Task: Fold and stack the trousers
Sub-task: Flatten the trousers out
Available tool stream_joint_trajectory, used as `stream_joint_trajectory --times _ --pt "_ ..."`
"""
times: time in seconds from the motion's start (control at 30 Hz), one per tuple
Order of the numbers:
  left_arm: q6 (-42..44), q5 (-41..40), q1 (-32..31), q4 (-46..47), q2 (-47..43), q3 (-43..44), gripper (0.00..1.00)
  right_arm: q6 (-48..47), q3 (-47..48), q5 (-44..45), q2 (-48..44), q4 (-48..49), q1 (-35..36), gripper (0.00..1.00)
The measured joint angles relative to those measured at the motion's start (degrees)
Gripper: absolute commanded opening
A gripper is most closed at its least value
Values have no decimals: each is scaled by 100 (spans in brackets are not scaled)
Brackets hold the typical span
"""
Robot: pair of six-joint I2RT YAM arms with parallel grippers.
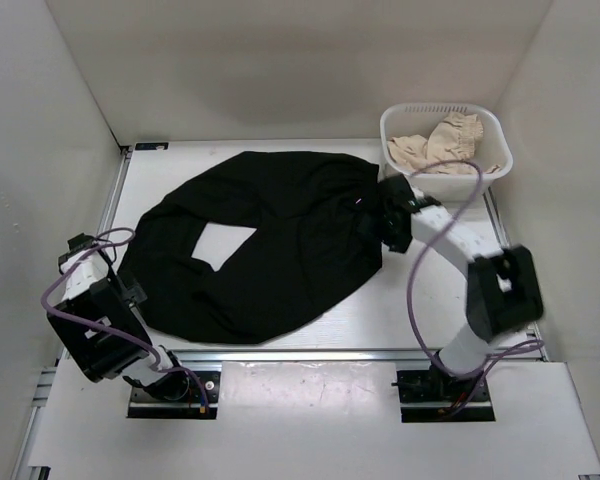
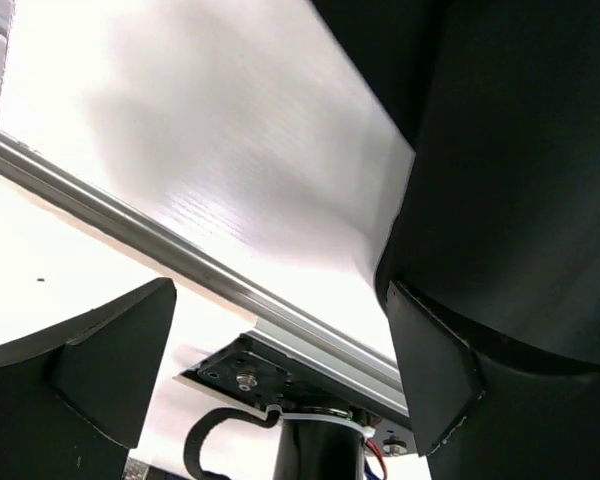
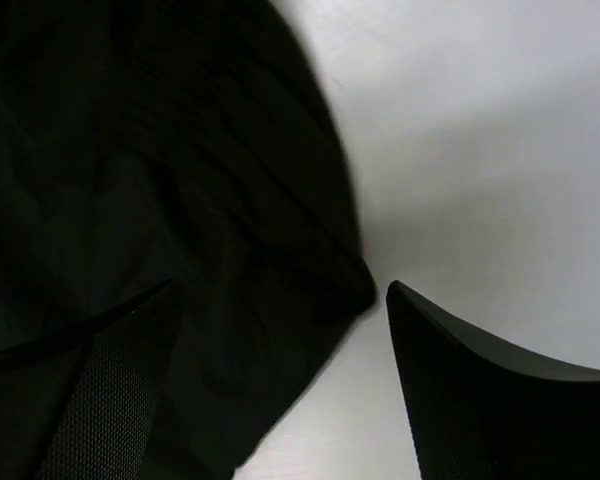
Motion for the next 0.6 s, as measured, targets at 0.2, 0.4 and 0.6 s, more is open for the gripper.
stream_joint_trajectory --times 0.2,0.4,0.6 --pt "-2 188 146 17 114 -42 100 -1045 2577 304 2260 -273 258 89" --pt "-2 610 157 107 686 323 100 -1231 3283 824 3189 -859 286 61" --pt "-39 1189 157 297 715 798 56 -1215 2997 946 3209 -977 238 0"
